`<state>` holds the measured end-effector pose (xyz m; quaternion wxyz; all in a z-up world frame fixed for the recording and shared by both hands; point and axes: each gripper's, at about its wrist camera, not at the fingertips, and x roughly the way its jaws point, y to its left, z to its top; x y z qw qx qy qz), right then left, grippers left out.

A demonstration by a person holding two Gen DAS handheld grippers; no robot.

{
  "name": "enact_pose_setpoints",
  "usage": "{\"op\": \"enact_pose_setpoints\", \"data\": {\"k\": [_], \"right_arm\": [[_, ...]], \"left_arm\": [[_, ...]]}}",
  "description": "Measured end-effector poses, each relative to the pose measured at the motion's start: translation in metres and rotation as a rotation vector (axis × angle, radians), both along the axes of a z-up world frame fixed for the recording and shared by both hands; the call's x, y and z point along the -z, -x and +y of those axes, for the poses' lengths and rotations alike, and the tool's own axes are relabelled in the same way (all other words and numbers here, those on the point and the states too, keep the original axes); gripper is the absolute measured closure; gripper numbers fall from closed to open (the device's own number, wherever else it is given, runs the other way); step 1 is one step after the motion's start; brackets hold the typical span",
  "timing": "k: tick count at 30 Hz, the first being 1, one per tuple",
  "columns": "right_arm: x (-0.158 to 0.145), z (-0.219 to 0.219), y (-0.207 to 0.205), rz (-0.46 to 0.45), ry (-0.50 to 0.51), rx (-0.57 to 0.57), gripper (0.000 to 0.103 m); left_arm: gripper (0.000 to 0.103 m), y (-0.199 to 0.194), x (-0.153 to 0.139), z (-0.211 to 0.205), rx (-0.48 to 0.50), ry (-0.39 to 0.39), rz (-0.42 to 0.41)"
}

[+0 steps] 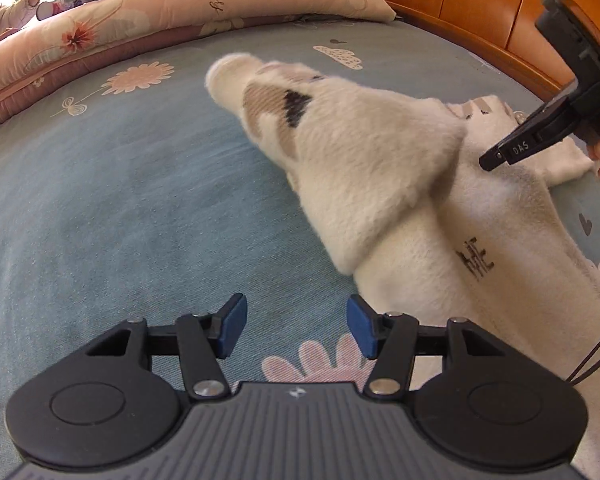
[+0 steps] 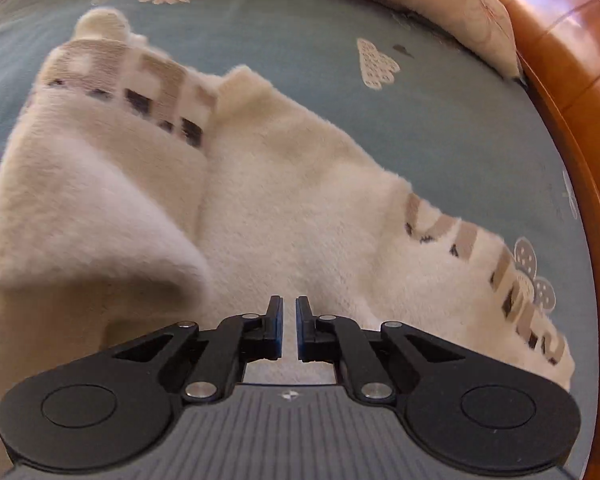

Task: Fold clothes

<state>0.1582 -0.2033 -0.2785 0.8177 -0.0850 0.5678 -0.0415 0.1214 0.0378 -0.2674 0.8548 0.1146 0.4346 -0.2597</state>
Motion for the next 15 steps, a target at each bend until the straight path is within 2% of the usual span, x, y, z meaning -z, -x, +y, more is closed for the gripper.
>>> {"op": "enact_pose_setpoints", "data": {"k": [3, 6, 8, 13, 15], "right_arm": [[0.003, -0.024, 0.013, 0.011, -0.094, 0.094, 0.094], [0.003, -0.024, 0.023, 0.01, -0.11, 0.086, 0.091], [0.005, -0.022, 0.028, 0.007, -0.113, 0.067, 0.089], [0.003, -0.018, 0.03, -0.007, -0.14, 0.045, 0.087], [0.004, -0.017, 0.032, -0.005, -0.164, 0.046, 0.087]], "left_arm": [[0.045, -0.003, 0.012, -0.019, 0.072, -0.062, -0.061], [0.043, -0.009, 0.029, -0.031, 0.143, -0.151, -0.132], [0.042, -0.015, 0.03, -0.029, 0.163, -0.151, -0.143], [0.043, -0.024, 0.024, -0.014, 0.142, -0.19, -0.154], [0.044, -0.031, 0.024, -0.009, 0.095, -0.141, -0.11]]}}
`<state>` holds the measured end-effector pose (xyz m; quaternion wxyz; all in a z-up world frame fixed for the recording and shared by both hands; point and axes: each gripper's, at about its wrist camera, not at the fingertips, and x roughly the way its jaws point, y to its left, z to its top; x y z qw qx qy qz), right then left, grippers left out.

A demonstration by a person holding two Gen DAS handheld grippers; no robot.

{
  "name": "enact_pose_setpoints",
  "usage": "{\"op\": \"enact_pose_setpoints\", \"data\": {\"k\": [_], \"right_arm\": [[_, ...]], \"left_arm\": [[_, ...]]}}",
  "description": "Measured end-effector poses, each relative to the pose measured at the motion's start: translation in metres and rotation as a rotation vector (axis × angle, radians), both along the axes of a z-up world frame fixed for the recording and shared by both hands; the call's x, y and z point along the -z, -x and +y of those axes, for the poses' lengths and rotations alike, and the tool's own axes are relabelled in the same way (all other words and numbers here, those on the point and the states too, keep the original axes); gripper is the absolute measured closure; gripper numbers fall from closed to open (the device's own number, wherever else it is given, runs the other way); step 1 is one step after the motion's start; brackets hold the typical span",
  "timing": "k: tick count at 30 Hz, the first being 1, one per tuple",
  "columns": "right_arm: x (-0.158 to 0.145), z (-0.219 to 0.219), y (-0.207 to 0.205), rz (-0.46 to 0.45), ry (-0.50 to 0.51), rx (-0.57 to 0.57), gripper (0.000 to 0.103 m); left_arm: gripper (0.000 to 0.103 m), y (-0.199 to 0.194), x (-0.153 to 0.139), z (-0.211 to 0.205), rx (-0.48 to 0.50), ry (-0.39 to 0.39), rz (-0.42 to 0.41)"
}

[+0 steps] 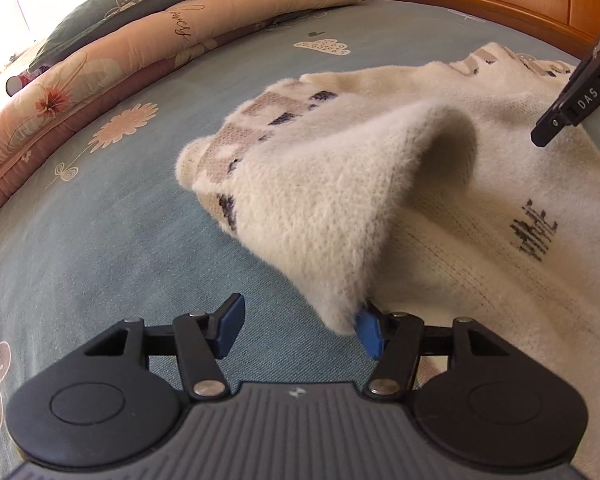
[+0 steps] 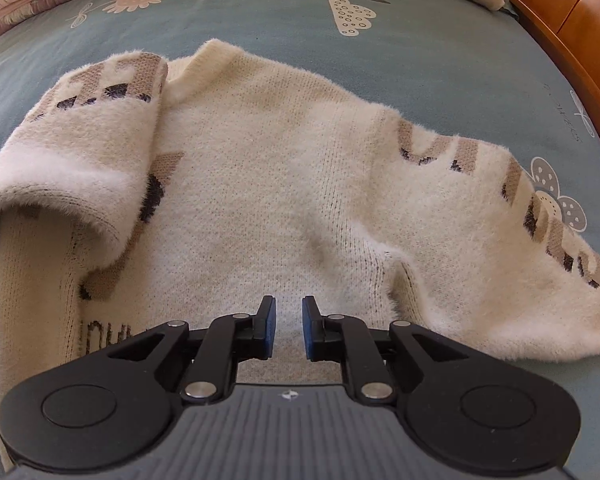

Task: Fold clothes

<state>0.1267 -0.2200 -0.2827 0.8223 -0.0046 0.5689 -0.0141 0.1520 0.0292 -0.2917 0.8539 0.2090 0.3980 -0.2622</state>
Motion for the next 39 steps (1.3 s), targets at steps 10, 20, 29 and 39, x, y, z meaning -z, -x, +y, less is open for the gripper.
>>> {"op": "enact_pose_setpoints", "data": {"k": [10, 20, 29, 39], "right_arm": [[0.005, 0.016, 0.008, 0.012, -0.034, -0.044, 0.085], [0.001, 0.021, 0.012, 0.001, -0.051, -0.066, 0.08], [0.001, 0.034, 0.011, 0.002, -0.052, -0.107, 0.08], [0.002, 0.048, 0.009, 0.016, -0.038, -0.145, 0.076]], "left_arm": [[0.093, -0.022, 0.002, 0.006, -0.304, 0.193, 0.065], [0.094, -0.001, -0.063, 0.048, -0.342, -0.026, -0.148], [0.094, 0.0, -0.062, 0.117, -0.466, -0.326, -0.181], [0.084, 0.002, -0.036, 0.172, -0.573, -0.538, -0.126]]}}
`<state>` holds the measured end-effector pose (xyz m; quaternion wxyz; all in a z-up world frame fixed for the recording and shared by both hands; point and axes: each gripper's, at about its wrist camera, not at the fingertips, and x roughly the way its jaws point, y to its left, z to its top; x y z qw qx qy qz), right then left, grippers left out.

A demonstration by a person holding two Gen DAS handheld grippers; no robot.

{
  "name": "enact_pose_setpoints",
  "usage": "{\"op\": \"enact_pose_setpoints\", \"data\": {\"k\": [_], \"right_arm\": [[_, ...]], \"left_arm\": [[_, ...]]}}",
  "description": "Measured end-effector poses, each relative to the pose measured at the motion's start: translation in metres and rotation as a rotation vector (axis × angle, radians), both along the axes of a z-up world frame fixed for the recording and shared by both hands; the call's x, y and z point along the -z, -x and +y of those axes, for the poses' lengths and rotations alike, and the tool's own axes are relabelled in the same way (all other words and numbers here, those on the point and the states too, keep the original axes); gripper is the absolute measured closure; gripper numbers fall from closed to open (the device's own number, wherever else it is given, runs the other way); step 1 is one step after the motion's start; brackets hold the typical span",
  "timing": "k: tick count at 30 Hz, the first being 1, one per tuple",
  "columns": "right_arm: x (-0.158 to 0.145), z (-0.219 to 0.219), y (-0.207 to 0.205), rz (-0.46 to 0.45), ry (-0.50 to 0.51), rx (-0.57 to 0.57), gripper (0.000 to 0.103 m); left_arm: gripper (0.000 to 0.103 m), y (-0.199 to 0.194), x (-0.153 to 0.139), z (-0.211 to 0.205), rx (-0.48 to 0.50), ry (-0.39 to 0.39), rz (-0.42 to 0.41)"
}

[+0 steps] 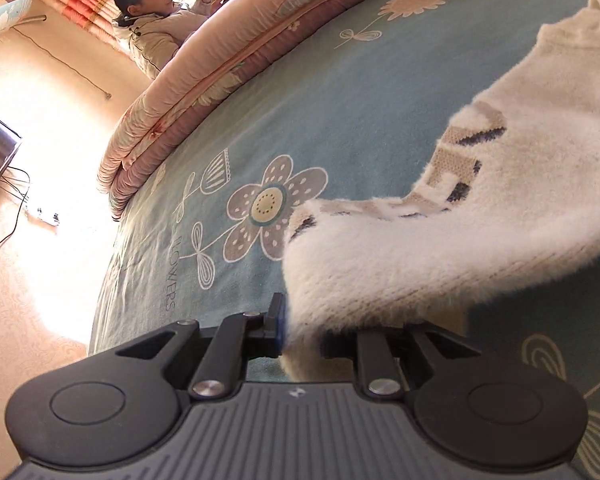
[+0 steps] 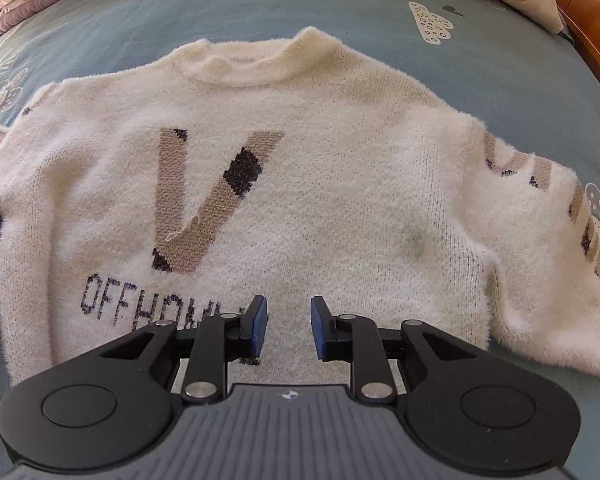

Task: Fold clothes

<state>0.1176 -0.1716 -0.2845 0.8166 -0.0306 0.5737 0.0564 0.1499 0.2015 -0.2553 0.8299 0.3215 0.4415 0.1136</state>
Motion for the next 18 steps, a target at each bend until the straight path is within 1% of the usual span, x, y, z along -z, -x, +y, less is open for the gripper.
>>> {"op": "enact_pose_setpoints", "data": {"k": [3, 8, 12, 15, 16, 18], "right_arm": [[-0.001, 0.004, -0.001, -0.001, 0.009, -0.011, 0.071], [-0.001, 0.01, -0.005, 0.004, 0.012, -0.016, 0.07], [-0.001, 0.02, -0.007, 0.005, 0.006, -0.037, 0.07], [-0.001, 0.024, -0.008, 0.004, 0.004, -0.051, 0.069], [-0.001, 0.025, -0.008, 0.004, 0.004, -0.054, 0.067], [-0.001, 0.026, -0.009, 0.007, 0.007, -0.057, 0.065]], "left_arm": [[0.084, 0.002, -0.001, 0.01, -0.008, -0.042, -0.016], [0.08, 0.003, -0.008, 0.016, 0.03, -0.108, -0.058], [0.08, 0.002, 0.003, 0.028, 0.024, -0.08, 0.007], [0.08, 0.008, 0.019, 0.043, -0.037, -0.047, 0.094], [0.08, 0.012, 0.023, 0.05, -0.072, -0.035, 0.116], [0.08, 0.024, 0.031, 0.069, -0.187, 0.026, 0.17]]}}
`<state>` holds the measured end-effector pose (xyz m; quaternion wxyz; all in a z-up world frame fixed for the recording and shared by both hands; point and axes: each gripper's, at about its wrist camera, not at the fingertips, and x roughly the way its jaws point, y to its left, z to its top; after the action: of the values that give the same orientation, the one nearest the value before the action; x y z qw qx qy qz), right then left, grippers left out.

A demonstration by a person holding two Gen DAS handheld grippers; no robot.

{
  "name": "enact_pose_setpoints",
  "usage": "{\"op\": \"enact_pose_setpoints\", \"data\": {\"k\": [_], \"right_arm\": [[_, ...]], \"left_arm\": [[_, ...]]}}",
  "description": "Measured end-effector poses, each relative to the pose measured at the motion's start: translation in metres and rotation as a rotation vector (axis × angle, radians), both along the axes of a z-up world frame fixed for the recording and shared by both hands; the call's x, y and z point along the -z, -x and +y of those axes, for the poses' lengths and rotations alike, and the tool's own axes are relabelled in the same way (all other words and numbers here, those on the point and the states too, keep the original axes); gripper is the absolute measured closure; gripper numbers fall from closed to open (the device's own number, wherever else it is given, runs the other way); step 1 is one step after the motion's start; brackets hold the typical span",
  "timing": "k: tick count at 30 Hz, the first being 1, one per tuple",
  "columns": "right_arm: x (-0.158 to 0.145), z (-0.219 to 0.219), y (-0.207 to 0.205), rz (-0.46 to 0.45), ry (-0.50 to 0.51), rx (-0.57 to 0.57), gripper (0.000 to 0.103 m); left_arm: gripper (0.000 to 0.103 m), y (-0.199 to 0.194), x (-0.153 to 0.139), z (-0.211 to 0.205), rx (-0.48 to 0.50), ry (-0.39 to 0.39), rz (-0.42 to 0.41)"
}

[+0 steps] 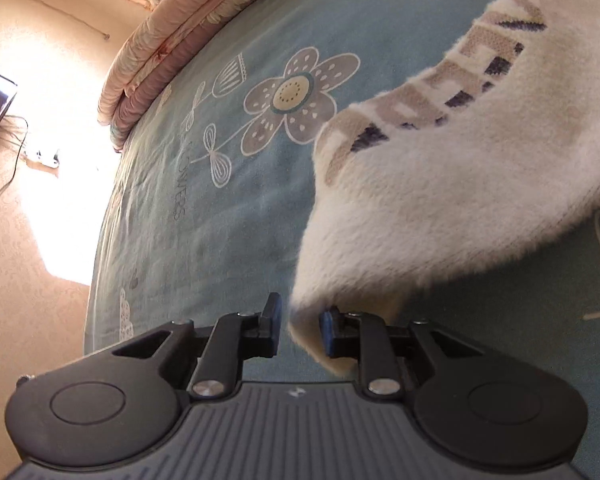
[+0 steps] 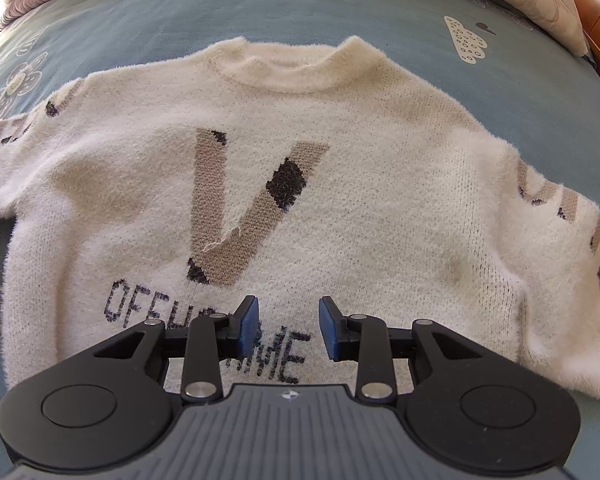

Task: Fold clothes

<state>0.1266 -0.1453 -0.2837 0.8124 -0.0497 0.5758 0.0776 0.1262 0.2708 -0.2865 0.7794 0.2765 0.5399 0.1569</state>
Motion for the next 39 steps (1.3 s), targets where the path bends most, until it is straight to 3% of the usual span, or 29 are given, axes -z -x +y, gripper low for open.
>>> {"op": "enact_pose_setpoints", "data": {"k": [3, 6, 8, 12, 14, 17, 21, 26, 28, 31, 33, 36, 39], "right_arm": [[0.001, 0.001, -0.001, 0.007, 0.006, -0.002, 0.065], [0.002, 0.003, -0.003, 0.01, 0.007, -0.006, 0.065], [0.002, 0.006, -0.004, 0.011, 0.006, -0.014, 0.062], [-0.001, 0.017, -0.007, 0.006, 0.006, -0.047, 0.062], [-0.002, 0.023, -0.008, 0.002, 0.005, -0.063, 0.061], [-0.003, 0.03, -0.009, -0.002, 0.005, -0.077, 0.061], [-0.002, 0.036, -0.009, 0.003, 0.008, -0.086, 0.061], [-0.001, 0.045, -0.006, 0.011, 0.019, -0.101, 0.061], [-0.001, 0.049, -0.006, 0.015, 0.02, -0.102, 0.061], [-0.002, 0.054, -0.005, 0.015, 0.019, -0.113, 0.061], [-0.004, 0.058, -0.006, 0.01, 0.025, -0.124, 0.061], [-0.003, 0.061, -0.009, 0.007, 0.03, -0.133, 0.057], [-0.001, 0.064, -0.01, 0.013, 0.026, -0.134, 0.057]], "left_arm": [[0.08, 0.017, 0.001, 0.033, -0.24, 0.156, 0.027], [0.079, 0.042, -0.013, 0.066, -0.478, 0.511, -0.093], [0.065, 0.058, -0.017, 0.087, -0.627, 0.806, -0.213], [0.051, 0.082, -0.013, 0.105, -0.795, 1.24, -0.462], [0.043, 0.089, -0.005, 0.108, -0.854, 1.385, -0.555], [0.038, 0.085, 0.013, 0.112, -0.914, 1.443, -0.594], [0.039, 0.068, 0.038, 0.122, -0.93, 1.447, -0.619], [0.044, 0.046, 0.048, 0.134, -0.908, 1.468, -0.674], [0.082, 0.034, 0.039, 0.136, -0.878, 1.402, -0.687], [0.095, 0.021, 0.008, 0.137, -0.777, 1.194, -0.669], [0.095, 0.017, -0.02, 0.132, -0.658, 1.047, -0.662], [0.094, 0.01, -0.058, 0.099, -0.366, 0.769, -0.639], [0.084, 0.007, -0.068, 0.058, -0.077, 0.475, -0.588]]}}
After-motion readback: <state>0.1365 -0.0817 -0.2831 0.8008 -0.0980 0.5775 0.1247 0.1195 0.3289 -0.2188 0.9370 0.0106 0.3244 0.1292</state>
